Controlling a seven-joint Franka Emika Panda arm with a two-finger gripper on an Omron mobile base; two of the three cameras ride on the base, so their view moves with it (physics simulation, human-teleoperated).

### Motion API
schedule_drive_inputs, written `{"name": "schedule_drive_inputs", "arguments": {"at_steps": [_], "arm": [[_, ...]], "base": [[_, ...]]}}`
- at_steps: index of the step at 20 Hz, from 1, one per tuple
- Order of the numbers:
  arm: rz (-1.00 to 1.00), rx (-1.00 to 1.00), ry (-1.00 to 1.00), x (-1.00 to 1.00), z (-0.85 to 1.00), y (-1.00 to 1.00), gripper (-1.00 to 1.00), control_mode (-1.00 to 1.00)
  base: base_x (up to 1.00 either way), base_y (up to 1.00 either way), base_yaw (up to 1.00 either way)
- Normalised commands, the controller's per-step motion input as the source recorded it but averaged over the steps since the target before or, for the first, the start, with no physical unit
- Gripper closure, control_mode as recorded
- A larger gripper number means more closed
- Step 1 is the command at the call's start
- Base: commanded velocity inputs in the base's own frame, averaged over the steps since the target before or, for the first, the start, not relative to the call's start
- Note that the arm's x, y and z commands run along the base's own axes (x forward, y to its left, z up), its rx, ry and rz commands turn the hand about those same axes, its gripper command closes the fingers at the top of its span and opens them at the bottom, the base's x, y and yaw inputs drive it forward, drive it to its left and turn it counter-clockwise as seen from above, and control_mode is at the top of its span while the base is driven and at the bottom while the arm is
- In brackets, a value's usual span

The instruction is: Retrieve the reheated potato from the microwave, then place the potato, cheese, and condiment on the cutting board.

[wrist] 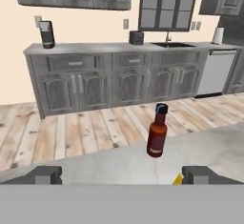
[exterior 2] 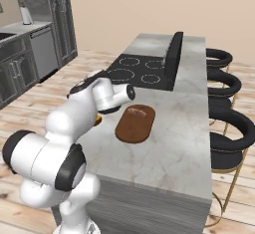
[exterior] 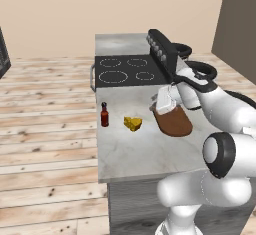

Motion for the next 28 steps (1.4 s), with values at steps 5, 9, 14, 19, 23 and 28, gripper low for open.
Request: {"name": "schedule_drive_inputs", "arguments": {"at_steps": [5,9,14,19,23,28], "arm": [[0.08,0.01,-0.10,-0.05,0.08,0.34,-1.00,-1.00],[0.03,0.00,-0.06,-0.10,0.02,0.25,-1.00,-1.00],[0.00,0.00,0.00,0.00,0.00,0.27,-1.00,-1.00],[0.00,0.00,0.00,0.14,-0.09,0.35,-1.00,-1.00],[0.00,0.00,0.00,0.15,-0.16,0.30,-1.00,-1.00],[0.00,0.01,0.00,0.13,-0.27,0.24,-1.00,-1.00]], "base": [[0.00,0.00,0.00],[0.00,0.00,0.00],[0.00,0.00,0.00],[0.00,0.00,0.00],[0.00,0.00,0.00],[0.00,0.00,0.00]]}}
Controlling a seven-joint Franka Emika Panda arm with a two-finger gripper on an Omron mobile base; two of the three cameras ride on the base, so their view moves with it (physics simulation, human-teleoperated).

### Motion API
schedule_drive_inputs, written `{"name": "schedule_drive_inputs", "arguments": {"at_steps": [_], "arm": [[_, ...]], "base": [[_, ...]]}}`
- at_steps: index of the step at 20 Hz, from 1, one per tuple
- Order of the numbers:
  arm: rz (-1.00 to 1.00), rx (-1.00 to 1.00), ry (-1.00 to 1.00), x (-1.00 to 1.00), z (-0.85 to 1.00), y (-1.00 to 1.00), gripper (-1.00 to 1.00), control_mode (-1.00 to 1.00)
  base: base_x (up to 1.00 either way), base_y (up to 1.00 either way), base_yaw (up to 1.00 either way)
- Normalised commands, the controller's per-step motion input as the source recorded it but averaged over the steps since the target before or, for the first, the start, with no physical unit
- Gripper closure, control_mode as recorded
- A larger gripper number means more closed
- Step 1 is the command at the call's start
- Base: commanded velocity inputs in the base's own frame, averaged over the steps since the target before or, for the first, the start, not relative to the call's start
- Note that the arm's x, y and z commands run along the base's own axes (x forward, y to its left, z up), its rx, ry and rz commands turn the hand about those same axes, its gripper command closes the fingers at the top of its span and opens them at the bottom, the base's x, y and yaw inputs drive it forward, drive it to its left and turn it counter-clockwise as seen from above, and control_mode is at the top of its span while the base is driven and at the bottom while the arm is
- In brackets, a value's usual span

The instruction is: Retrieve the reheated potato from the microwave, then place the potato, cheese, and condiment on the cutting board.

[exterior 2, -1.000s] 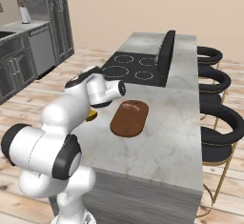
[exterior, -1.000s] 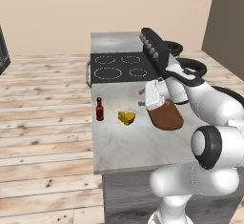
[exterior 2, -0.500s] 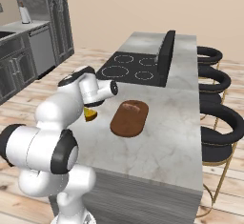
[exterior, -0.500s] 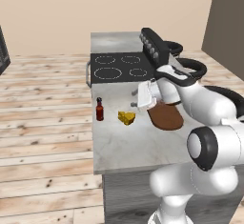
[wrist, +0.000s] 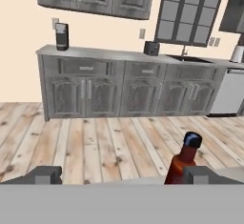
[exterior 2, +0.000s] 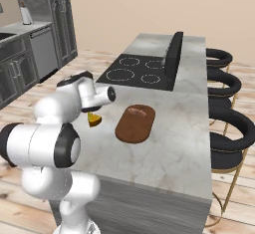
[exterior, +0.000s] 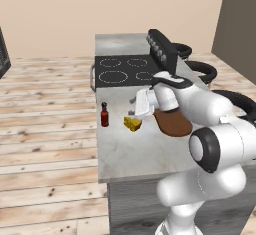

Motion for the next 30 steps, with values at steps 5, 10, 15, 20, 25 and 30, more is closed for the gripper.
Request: {"name": "schedule_drive_inputs", "arguments": {"at_steps": [5,10,15,20,25,30], "arm": [[0.01,0.04,0.01,0.21,-0.20,0.18,-1.00,-1.00],[0.02,0.07,0.01,0.15,-0.01,0.20,-1.00,-1.00],[0.04,0.03,0.04,0.06,0.00,0.18,-1.00,-1.00],[0.04,0.00,0.08,0.17,-0.03,0.16,-1.00,-1.00],[0.01,0.00,0.08,0.20,0.00,0.07,-1.00,-1.00],[0.01,0.00,0.04,0.12,-0.05,0.03,-1.00,-1.00]], "base": [[0.00,0.00,0.00],[0.00,0.00,0.00],[0.00,0.00,0.00],[0.00,0.00,0.00],[0.00,0.00,0.00],[0.00,0.00,0.00]]}}
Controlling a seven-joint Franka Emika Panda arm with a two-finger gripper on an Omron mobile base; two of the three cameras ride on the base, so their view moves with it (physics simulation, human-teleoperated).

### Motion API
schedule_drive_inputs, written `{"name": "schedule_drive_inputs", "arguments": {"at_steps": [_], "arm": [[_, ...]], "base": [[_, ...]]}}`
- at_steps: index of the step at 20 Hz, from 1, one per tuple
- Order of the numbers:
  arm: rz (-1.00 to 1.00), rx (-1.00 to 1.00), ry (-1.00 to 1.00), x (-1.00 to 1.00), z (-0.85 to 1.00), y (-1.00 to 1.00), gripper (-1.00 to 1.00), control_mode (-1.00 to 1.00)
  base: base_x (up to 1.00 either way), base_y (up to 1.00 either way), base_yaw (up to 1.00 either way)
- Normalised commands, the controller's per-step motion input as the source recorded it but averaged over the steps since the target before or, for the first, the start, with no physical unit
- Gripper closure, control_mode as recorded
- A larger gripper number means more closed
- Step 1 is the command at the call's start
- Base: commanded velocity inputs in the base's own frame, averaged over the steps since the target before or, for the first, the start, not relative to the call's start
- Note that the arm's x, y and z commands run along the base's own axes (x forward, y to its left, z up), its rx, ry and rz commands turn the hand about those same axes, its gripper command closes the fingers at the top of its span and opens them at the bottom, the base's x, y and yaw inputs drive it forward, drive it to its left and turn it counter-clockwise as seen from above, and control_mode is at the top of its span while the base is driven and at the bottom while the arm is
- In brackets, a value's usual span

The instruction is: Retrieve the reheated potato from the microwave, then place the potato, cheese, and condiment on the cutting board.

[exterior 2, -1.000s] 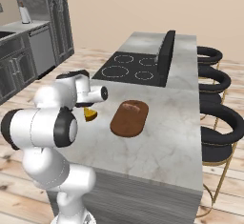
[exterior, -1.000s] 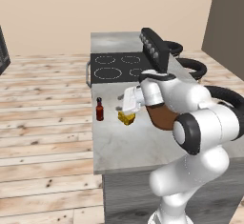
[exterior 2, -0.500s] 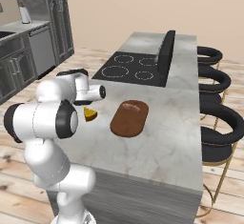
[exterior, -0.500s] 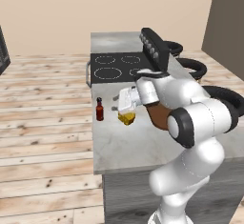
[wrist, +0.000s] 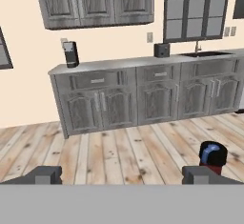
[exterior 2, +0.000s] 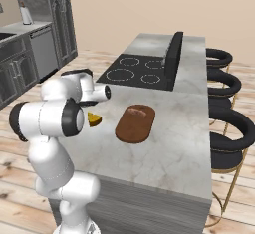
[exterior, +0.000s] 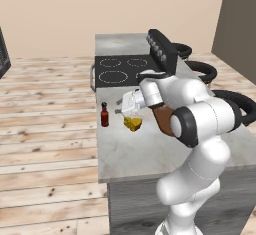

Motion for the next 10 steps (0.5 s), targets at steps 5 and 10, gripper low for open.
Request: {"name": "schedule_drive_inputs", "arguments": {"at_steps": [5,10], "arm": [[0.01,0.00,0.00,0.06,-0.13,0.03,-1.00,-1.00],[0.00,0.00,0.00,0.15,-0.14,0.05,-1.00,-1.00]], "base": [[0.00,0.00,0.00],[0.00,0.00,0.00]]}}
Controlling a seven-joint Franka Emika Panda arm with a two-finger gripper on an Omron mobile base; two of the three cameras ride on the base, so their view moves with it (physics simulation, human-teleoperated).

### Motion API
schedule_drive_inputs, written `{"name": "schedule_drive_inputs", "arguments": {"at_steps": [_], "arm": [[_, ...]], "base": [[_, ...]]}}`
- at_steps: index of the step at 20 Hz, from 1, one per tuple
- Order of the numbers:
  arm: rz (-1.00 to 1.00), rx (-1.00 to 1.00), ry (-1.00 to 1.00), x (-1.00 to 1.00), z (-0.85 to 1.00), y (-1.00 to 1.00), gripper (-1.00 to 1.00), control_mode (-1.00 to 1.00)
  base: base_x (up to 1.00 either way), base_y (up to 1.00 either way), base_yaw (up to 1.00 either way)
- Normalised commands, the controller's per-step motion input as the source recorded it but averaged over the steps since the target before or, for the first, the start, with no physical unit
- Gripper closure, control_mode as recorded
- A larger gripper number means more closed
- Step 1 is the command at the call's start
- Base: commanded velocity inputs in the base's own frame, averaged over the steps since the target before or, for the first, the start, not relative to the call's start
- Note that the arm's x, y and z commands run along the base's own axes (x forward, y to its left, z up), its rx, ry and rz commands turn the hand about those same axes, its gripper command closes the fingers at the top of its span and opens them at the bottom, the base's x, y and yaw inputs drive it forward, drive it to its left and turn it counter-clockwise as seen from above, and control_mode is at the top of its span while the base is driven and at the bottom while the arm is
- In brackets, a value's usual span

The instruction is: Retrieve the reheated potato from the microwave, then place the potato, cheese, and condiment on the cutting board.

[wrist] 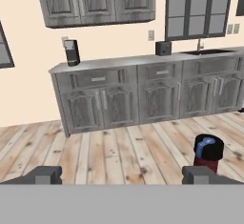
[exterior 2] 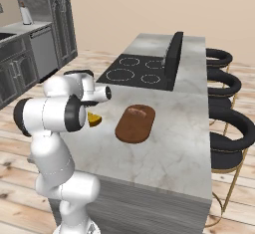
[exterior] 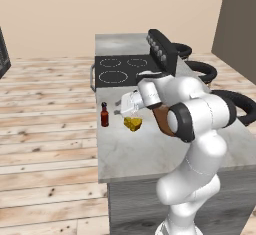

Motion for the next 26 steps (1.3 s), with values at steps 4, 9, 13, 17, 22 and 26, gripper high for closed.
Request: {"name": "schedule_drive_inputs", "arguments": {"at_steps": [4,9,13,17,22,26], "arm": [[0.00,0.00,0.00,0.15,-0.08,0.02,-1.00,-1.00],[0.00,0.00,0.00,0.12,-0.06,0.03,-1.00,-1.00],[0.00,0.00,0.00,0.13,-0.04,0.02,-1.00,-1.00],[0.00,0.00,0.00,0.13,-0.03,0.05,-1.00,-1.00],[0.00,0.00,0.00,0.07,-0.04,0.09,-1.00,-1.00],[0.00,0.00,0.00,0.04,-0.06,0.14,-1.00,-1.00]], "base": [[0.00,0.00,0.00],[0.00,0.00,0.00],[0.00,0.00,0.00],[0.00,0.00,0.00],[0.00,0.00,0.00],[0.00,0.00,0.00]]}}
